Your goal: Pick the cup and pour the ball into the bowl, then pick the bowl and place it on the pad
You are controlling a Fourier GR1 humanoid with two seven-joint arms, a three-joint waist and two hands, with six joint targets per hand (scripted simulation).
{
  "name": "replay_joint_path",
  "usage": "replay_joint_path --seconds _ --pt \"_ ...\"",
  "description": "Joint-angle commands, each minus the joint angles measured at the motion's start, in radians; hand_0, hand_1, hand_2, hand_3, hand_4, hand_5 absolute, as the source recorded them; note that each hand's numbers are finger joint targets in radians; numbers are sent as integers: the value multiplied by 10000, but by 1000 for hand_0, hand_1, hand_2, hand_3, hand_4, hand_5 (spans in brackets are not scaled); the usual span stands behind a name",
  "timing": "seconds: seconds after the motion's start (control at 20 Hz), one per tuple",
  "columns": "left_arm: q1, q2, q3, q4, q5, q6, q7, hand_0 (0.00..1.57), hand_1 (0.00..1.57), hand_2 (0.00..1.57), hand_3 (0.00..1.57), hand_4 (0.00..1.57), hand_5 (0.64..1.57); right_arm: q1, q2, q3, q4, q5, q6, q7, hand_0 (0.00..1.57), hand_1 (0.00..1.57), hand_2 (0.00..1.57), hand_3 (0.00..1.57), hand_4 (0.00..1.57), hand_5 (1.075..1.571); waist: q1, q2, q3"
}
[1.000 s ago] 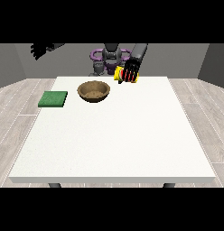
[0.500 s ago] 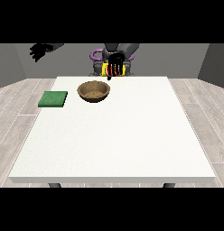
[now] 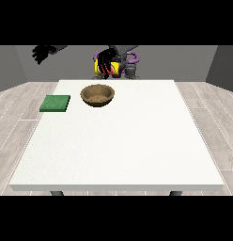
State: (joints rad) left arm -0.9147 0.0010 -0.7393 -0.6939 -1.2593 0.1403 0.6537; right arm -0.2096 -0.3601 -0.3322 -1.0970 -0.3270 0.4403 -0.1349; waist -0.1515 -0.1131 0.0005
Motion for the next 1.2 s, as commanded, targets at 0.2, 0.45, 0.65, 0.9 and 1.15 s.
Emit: replay_joint_path --seconds 0.2,0.45,0.65,0.9,1.15 --pt "1035 729 1108 -1192 335 1431 -514 301 301 1571 1390 880 1561 336 8 -220 -286 51 -416 -102 0 0 0 0 691 1563 810 114 -13" --pt "2346 814 2759 -2403 2599 3547 -2000 1018 1018 1545 1223 1232 1563 425 462 -77 -411 36 -763 128 0 0 0 0 711 1570 1323 791 -54" --pt "2343 14 4409 -4385 5812 4408 -2762 622 622 279 0 1100 1571 283 837 157 -252 99 -924 279 0 0 0 0 712 1570 1438 1487 -186" --pt "2397 -3 6059 -6329 9522 3313 -4063 0 0 0 0 361 1465 230 1246 117 -323 285 -1640 73 0 0 0 0 664 1571 2317 1781 -181" --pt "2145 1255 7985 -7195 12777 163 -4792 0 0 0 0 214 1500 197 1540 -121 -441 450 -2565 -196 0 0 0 0 417 1570 3337 2310 -85"
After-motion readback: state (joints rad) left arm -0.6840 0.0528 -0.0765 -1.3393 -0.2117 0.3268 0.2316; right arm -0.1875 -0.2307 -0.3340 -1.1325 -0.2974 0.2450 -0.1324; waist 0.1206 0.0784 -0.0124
